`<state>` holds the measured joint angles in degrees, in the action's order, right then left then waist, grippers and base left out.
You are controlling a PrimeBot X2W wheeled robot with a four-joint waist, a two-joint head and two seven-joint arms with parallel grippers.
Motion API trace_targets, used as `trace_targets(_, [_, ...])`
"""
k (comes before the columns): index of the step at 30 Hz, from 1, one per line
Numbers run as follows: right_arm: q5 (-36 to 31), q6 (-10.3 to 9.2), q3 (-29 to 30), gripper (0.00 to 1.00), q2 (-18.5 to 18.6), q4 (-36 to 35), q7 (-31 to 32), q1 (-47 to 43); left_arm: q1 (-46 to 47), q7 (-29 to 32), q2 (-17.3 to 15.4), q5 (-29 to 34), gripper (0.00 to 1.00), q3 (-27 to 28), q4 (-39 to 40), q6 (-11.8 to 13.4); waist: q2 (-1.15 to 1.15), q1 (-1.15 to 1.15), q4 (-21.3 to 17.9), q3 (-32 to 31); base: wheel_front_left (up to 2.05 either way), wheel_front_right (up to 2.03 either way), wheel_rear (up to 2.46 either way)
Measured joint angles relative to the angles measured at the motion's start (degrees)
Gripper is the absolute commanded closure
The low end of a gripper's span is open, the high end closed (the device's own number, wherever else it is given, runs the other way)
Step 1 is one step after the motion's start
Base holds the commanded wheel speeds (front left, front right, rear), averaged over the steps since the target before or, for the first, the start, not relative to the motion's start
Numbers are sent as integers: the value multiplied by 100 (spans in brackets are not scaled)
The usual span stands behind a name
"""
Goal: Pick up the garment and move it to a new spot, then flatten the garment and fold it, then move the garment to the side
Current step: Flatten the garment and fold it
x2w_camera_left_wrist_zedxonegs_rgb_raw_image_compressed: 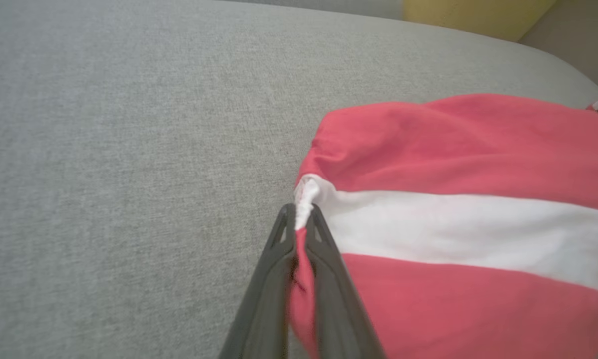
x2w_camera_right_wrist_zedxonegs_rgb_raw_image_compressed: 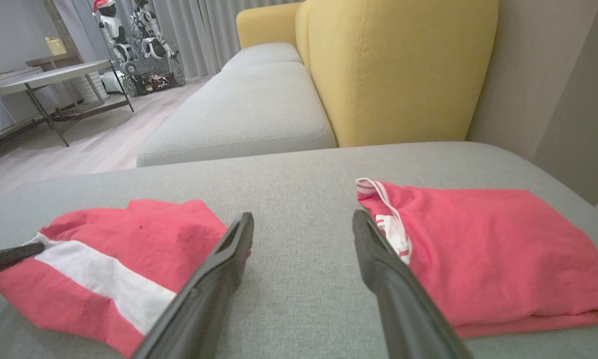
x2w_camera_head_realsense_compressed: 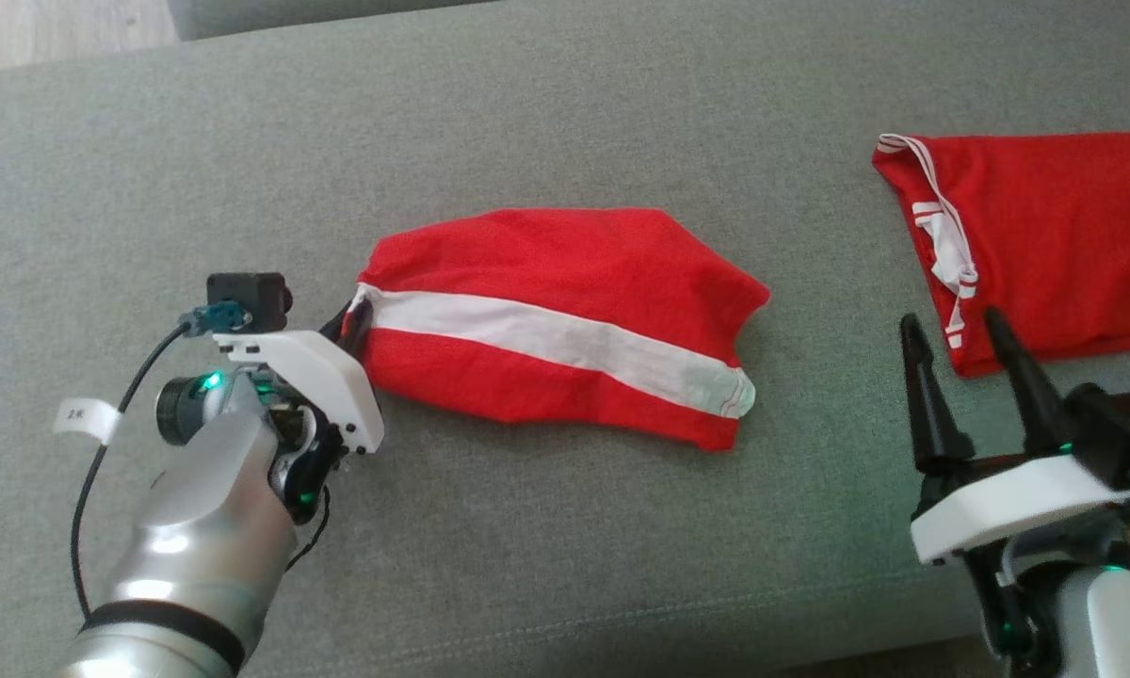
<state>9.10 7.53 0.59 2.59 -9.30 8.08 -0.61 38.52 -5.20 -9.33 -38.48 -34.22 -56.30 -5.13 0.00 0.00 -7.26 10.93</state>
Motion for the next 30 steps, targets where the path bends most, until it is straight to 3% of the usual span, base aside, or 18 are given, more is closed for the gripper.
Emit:
trace_targets(6, [13,0,-332,0,1,381,419,-9,51,-123,43,-2,100,-30,-82,-97,0,0,54,-81,0,0,0])
trace_targets(10, [227,0,-843,0,5,1136,504,40,61,-147,44,-2,100,-80,-134,-102,0,0,96,-33,0,0,0])
trace_targets(23, [813,0,-1610,0,20,3478,-5,1339,329,-274,89,-16,100,-218,-174,-179,0,0,284,169,0,0,0])
trace_targets(24, [867,0,-1674,55,20,3589,-51,1362,329,-303,90,-47,100,-224,-177,-194,0,0,295,171,0,0,0])
trace_targets(25, [913,0,-1706,100,21,3655,-138,1396,329,-305,90,-62,100,-232,-178,-194,0,0,306,169,0,0,0])
trace_targets(30, [1155,0,-1807,100,26,3786,-461,1500,320,-442,89,-152,100,-250,-174,-196,0,0,337,114,0,0,0])
